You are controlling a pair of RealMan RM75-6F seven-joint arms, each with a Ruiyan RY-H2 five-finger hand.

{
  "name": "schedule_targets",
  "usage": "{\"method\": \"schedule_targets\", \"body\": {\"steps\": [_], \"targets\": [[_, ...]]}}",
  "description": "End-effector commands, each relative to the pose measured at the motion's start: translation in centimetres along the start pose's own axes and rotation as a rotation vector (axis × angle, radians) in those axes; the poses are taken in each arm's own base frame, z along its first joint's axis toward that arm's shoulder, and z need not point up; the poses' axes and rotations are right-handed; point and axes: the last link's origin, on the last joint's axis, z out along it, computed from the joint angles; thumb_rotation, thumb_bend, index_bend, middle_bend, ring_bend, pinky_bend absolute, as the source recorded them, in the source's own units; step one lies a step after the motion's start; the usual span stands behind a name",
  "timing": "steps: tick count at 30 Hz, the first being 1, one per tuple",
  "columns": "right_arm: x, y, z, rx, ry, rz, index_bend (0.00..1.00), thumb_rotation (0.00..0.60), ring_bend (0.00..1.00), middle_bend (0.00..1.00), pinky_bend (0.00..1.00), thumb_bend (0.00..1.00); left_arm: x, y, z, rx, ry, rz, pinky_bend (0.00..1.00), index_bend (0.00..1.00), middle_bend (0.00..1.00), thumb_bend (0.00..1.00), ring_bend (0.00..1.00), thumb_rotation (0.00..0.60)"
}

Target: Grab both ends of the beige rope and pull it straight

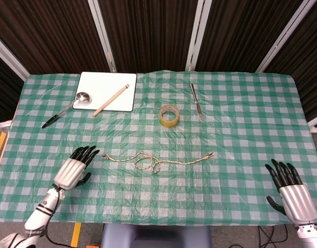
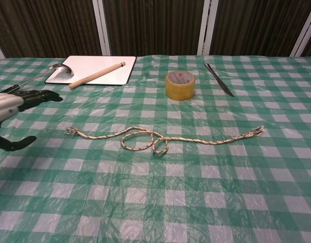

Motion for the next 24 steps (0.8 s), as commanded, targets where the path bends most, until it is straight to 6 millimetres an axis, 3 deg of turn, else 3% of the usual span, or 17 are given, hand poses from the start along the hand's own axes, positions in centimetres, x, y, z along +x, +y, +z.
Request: {"method": "schedule_targets", "body": {"steps": [1,9,24], "targets": [[0.0,0.1,0.1,-0.007,-0.001,-0.003,0.00,0.600,0.00,0.00,0.00,0.31,-0.8,1.2,3.3,-0.010,-0.019,0.005,0.11,0.16,0.00,0.45,0.00,0.600],[0.2,0.3,0.1,-0.011,0.000,0.003,0.00,0.600,0.00,0.00,0.00,0.31,-2.5,2.1,6.7,0.016,-0.007,0.016,0.12,0.39,0.00,0.45,0.00,0.600],[0.5,0.7,0.0,-0.028,0.001,0.012,0.00,0.600,0.00,0.00,0.00,0.31,-3.8,2.2,8.4,0.018,0.026,0.031,0.13,0.47,0.03,0.45,0.00,0.600]]}}
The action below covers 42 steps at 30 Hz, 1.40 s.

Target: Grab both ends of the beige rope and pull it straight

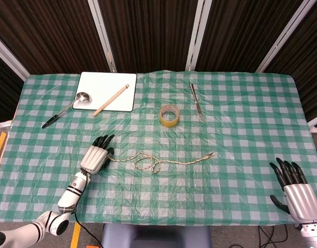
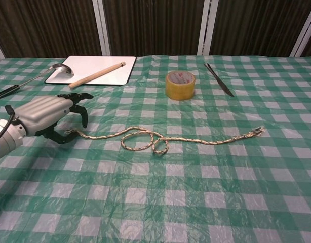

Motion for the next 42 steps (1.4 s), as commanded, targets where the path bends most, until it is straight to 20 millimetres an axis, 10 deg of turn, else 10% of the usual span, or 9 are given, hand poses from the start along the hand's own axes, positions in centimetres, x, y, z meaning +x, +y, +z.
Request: {"method": "schedule_targets", "body": {"steps": [1,27,42], "targets": [[0.0,0.0,0.0,0.001,-0.001,0.000,0.00,0.600,0.00,0.00,0.00,0.31,-0.2,0.0,0.1,-0.007,-0.002,0.000,0.13,0.48,0.03,0.44,0.00,0.600],[-0.4,-0.6,1.2,0.022,0.006,-0.002,0.00,0.600,0.00,0.00,0.00,0.31,-0.3,-0.7,-0.4,-0.010,0.028,-0.026,0.15,0.67,0.09,0.42,0.00,0.600],[-1.5,-8.9,15.2,0.288,-0.091,-0.151,0.40,0.600,0.00,0.00,0.00,0.31,0.4,-0.5,-2.0,-0.026,0.044,-0.017,0.16,0.67,0.10,0.43,0.00,0.600]]}}
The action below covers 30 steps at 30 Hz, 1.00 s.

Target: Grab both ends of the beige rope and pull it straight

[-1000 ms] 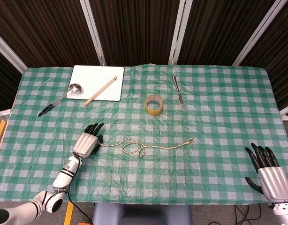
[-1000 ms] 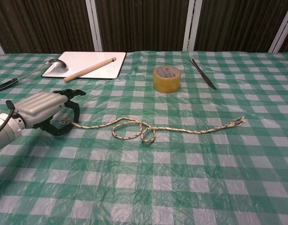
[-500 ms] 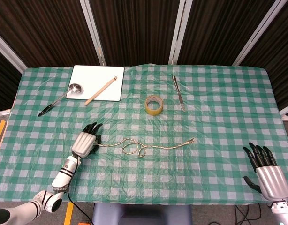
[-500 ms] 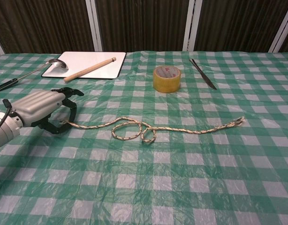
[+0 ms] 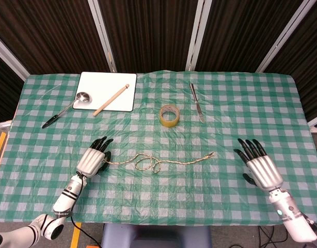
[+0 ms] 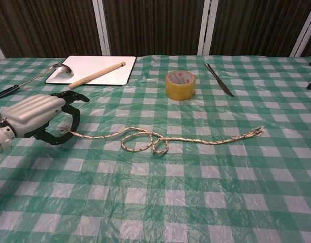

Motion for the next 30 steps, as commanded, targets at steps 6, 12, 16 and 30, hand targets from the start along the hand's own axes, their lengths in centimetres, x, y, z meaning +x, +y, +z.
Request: {"method": "schedule_targets", "body": {"steps": [6,12,16,30], "targets": [[-1.4,-5.5,9.2,0.121,-0.044,-0.060,0.49,0.600,0.00,0.00,0.00,0.31,0.0,-0.2,-0.3,0.023,-0.003,0.010,0.16,0.67,0.09,0.43,0.00,0.600],[-3.4,-7.0,11.9,0.118,-0.099,-0.081,0.54,0.600,0.00,0.00,0.00,0.31,0.0,-0.5,-0.4,0.036,-0.008,0.016,0.15,0.66,0.08,0.43,0.00,0.600],[-4.3,-7.4,12.6,0.116,-0.118,-0.092,0.55,0.600,0.00,0.00,0.00,0.35,0.3,-0.6,-0.4,0.043,0.001,0.016,0.15,0.64,0.08,0.42,0.00,0.600],[-5.4,-6.5,12.8,0.097,-0.151,-0.120,0.61,0.600,0.00,0.00,0.00,0.43,0.5,-0.9,-0.3,0.053,0.001,0.017,0.11,0.64,0.07,0.43,0.00,0.600]]}}
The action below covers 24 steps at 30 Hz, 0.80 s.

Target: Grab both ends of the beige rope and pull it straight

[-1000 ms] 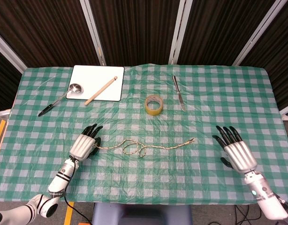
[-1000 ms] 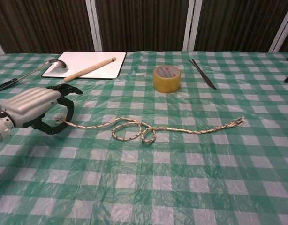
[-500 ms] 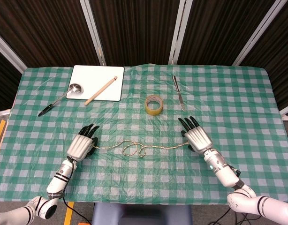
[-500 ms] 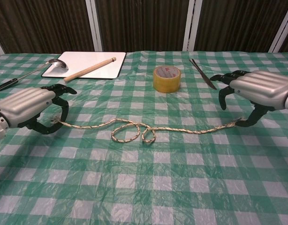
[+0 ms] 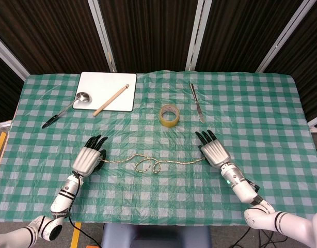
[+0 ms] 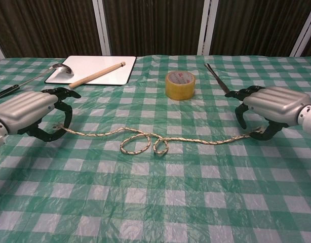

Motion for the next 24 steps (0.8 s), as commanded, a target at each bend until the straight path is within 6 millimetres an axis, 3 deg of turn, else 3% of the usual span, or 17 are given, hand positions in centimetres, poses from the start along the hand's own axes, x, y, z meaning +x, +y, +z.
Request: {"method": "schedule_targets", "body": {"steps": [1,12,24], "targets": [[-0.24,0.34,-0.12,-0.006,-0.006,-0.002,0.61,0.600,0.00,0.00,0.00,0.43,-0.03,-0.05,0.02,0.002,-0.001,-0.002,0.11,0.64,0.07,0.43,0.00,0.600],[-1.06,0.66,0.16,-0.019,-0.030,0.001,0.62,0.600,0.00,0.00,0.00,0.43,-0.26,-0.11,0.10,0.002,-0.012,0.004,0.11,0.64,0.07,0.43,0.00,0.600],[-0.94,0.98,0.24,-0.041,-0.032,-0.005,0.75,0.600,0.00,0.05,0.00,0.48,-0.23,-0.72,0.16,0.010,-0.006,-0.004,0.10,0.65,0.07,0.43,0.00,0.600]]}}
